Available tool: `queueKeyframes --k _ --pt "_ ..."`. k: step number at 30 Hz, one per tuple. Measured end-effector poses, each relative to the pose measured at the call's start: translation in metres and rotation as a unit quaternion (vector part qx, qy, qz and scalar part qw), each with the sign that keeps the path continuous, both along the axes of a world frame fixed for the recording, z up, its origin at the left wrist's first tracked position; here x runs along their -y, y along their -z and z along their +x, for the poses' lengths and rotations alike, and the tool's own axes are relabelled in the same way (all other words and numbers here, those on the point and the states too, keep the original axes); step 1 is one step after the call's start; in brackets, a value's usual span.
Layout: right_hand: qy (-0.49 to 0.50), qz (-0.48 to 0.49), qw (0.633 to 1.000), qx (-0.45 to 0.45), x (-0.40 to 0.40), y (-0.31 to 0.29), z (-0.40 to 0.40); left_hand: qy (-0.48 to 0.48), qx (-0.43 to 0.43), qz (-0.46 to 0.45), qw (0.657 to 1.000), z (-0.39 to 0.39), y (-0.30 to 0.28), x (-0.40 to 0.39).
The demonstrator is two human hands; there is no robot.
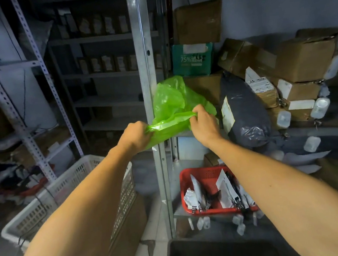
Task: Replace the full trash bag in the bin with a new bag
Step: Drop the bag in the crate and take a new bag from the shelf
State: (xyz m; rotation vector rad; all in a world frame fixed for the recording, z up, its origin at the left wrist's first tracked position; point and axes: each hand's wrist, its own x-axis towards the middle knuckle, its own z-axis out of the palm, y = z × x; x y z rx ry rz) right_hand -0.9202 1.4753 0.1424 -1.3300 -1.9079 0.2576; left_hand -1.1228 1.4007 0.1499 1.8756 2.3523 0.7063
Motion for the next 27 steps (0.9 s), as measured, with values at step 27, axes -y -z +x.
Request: queueKeyframes --k 27 --pt "-0.472 -0.166 0.842 0.201 0.287 0.122 -0.070 -0.479 0.068 -0.102 0.869 0.037 0.127 0.416"
